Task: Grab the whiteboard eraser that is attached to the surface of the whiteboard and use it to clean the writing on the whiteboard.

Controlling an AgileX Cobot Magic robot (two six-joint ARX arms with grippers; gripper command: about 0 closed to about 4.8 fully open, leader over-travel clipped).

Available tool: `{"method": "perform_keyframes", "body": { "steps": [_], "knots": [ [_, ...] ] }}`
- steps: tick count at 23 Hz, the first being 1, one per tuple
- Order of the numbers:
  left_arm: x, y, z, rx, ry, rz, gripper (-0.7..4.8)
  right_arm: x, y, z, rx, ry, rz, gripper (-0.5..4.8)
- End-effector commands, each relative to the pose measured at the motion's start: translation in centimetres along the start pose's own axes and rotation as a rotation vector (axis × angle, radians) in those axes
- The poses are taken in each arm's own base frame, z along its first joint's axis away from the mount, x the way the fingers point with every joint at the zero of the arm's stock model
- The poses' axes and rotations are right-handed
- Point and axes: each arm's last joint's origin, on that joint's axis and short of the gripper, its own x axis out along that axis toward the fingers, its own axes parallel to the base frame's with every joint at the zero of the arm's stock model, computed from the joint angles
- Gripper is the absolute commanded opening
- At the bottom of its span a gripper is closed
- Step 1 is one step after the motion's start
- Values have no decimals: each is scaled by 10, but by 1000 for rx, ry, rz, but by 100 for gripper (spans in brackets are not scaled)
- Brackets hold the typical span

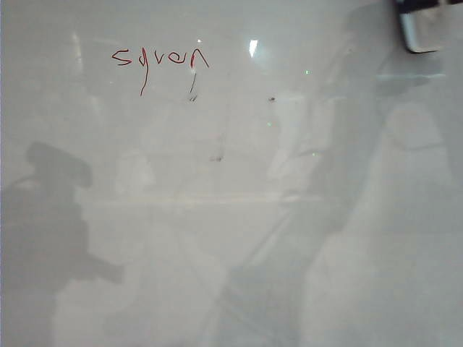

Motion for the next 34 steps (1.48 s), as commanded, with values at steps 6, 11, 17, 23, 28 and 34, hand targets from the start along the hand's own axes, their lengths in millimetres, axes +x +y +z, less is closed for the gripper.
{"method": "perform_keyframes", "body": {
  "steps": [6,11,17,23,28,34],
  "knots": [
    [-1,0,2,9,-14,-2,-2,-30,104,54,-374,-62,121,148],
    [-1,0,2,9,-12,0,-2,-33,188,61,-603,-141,163,148],
    [-1,-1,2,8,-14,-21,-2,4,237,47,-663,-53,141,149],
    [-1,-1,2,7,-12,-21,-2,22,255,30,-662,-93,206,148],
    [-1,-1,2,7,-12,-24,-2,32,265,15,-673,-101,256,148],
    [-1,-1,2,7,-12,-24,-2,41,278,-5,-687,-87,282,148]
  ]
}}
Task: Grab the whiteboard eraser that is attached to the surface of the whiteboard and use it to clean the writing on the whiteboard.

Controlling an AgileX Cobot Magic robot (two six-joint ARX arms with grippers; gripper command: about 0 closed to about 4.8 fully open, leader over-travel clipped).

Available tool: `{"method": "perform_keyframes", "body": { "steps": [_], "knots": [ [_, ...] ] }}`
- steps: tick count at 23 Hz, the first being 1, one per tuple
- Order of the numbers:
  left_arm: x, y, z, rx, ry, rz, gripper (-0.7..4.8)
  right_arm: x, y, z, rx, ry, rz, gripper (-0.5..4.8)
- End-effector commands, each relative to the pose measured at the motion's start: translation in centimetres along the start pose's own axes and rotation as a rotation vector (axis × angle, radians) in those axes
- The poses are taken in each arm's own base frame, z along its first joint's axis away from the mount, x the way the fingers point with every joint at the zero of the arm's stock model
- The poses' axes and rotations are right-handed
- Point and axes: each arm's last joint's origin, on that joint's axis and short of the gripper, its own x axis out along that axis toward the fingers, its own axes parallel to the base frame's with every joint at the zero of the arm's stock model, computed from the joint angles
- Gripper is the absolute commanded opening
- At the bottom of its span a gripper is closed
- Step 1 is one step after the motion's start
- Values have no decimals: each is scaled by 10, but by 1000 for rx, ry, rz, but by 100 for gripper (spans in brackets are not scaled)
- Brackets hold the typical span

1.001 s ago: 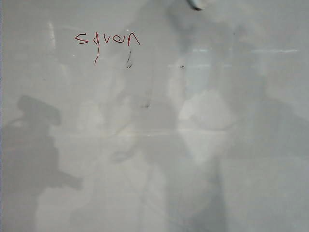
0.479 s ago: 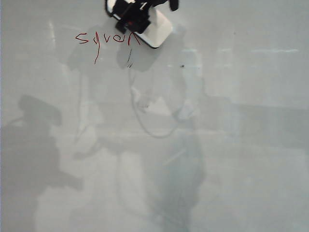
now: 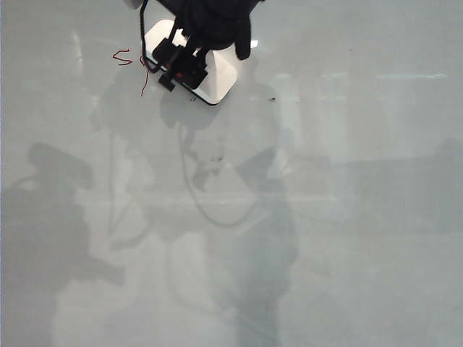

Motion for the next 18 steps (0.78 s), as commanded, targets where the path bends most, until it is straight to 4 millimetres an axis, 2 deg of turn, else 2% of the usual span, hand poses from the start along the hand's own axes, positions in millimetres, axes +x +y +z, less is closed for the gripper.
{"method": "perform_keyframes", "body": {
  "steps": [1,4,9,12,18],
  "knots": [
    [-1,0,2,8,-10,-3,-2,6,7,0,12,-23,3,148],
    [-1,0,2,7,-10,-3,-2,12,25,-4,-9,-6,40,148],
    [-1,0,2,8,-10,-3,-2,10,32,-2,-22,-3,60,148],
    [-1,0,2,7,-10,-3,-2,11,25,3,-60,29,7,148],
    [-1,0,2,8,-10,-4,-2,12,-10,28,-143,77,-143,148]
  ]
}}
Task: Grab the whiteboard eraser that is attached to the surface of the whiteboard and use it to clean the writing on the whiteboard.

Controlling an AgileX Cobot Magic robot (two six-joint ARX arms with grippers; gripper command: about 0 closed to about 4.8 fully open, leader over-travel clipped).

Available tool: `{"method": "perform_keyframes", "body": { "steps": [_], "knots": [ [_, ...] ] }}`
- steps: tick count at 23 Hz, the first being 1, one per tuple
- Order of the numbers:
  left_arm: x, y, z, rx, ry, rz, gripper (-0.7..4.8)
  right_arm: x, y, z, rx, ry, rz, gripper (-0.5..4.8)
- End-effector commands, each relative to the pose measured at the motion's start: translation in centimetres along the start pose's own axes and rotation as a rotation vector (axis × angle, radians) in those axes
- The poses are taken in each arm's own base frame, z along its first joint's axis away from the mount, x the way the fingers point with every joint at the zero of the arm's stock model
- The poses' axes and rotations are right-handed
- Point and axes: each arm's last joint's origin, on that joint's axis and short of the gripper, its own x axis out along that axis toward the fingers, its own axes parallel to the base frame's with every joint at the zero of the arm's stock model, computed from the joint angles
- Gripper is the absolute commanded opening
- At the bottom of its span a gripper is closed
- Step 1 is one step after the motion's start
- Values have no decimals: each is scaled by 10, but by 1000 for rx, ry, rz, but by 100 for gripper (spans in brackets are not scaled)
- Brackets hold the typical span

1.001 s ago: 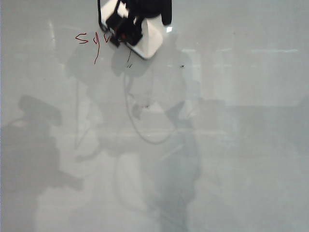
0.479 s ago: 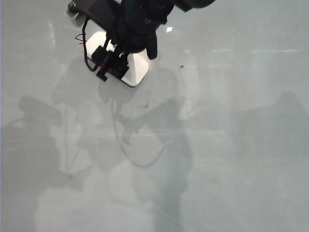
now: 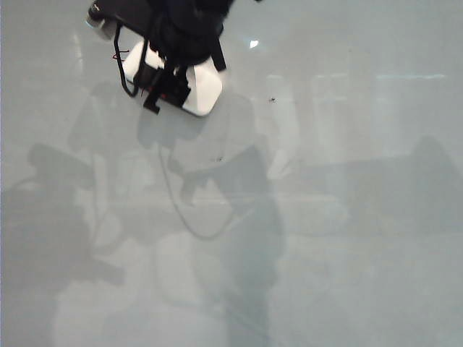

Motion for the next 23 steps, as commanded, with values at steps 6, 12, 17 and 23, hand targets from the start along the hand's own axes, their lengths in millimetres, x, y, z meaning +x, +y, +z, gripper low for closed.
{"method": "perform_keyframes", "body": {
  "steps": [6,12,17,23],
  "knots": [
    [-1,0,2,7,-10,-3,-2,-22,-49,24,-11,-64,-154,148],
    [-1,0,2,7,-9,-3,-2,-25,-49,26,-48,-100,-110,148],
    [-1,0,2,7,-9,-3,-2,-20,-36,24,1,-141,-17,148],
    [-1,0,2,7,-9,-3,-2,2,14,16,-47,-105,85,148]
  ]
}}
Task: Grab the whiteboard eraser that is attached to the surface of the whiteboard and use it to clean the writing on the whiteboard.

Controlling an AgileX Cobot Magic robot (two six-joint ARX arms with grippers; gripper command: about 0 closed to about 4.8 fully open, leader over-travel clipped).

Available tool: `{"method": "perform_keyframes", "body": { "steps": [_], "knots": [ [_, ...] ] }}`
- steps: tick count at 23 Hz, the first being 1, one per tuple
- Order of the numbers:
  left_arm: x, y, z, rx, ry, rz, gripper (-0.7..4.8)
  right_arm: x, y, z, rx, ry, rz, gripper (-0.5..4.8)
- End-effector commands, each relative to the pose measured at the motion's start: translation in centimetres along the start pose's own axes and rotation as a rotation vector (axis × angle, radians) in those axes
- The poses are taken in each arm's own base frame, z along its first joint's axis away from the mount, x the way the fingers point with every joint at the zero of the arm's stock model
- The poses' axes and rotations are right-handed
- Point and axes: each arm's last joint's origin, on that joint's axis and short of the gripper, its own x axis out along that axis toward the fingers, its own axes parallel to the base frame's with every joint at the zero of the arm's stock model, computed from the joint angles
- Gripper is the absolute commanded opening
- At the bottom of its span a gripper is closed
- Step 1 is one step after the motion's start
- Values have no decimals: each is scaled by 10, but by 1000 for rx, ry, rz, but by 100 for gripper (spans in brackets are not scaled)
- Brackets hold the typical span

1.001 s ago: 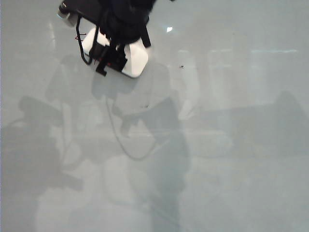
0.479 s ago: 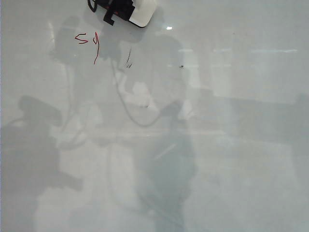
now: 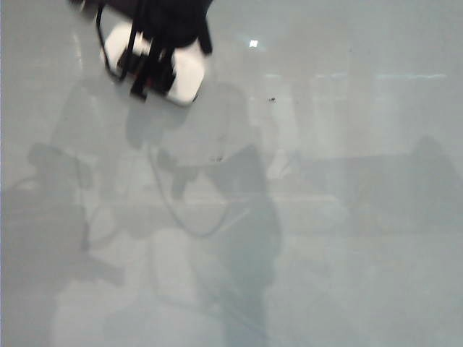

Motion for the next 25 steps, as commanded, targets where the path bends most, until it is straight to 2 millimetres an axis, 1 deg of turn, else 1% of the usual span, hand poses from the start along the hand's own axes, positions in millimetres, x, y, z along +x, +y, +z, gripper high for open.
{"method": "perform_keyframes", "body": {
  "steps": [1,5,16,20,21,22,24,25],
  "knots": [
    [-1,0,2,7,-10,-2,-2,6,12,0,0,0,18,148],
    [-1,0,2,7,-10,-2,-2,6,21,2,-17,7,44,148],
    [-1,0,2,7,-10,-2,-2,7,24,-1,-50,21,73,148],
    [-1,0,2,7,-10,-2,-2,6,24,-1,-139,53,55,147],
    [-1,0,2,7,-10,-2,-2,6,21,1,-181,80,36,148],
    [-1,0,2,7,-10,-2,-2,7,14,5,-208,111,17,148],
    [-1,0,2,7,-10,-2,-2,6,3,13,-235,121,-3,148],
    [-1,0,2,7,-10,-2,-2,6,-11,23,-247,126,-34,148]
  ]
}}
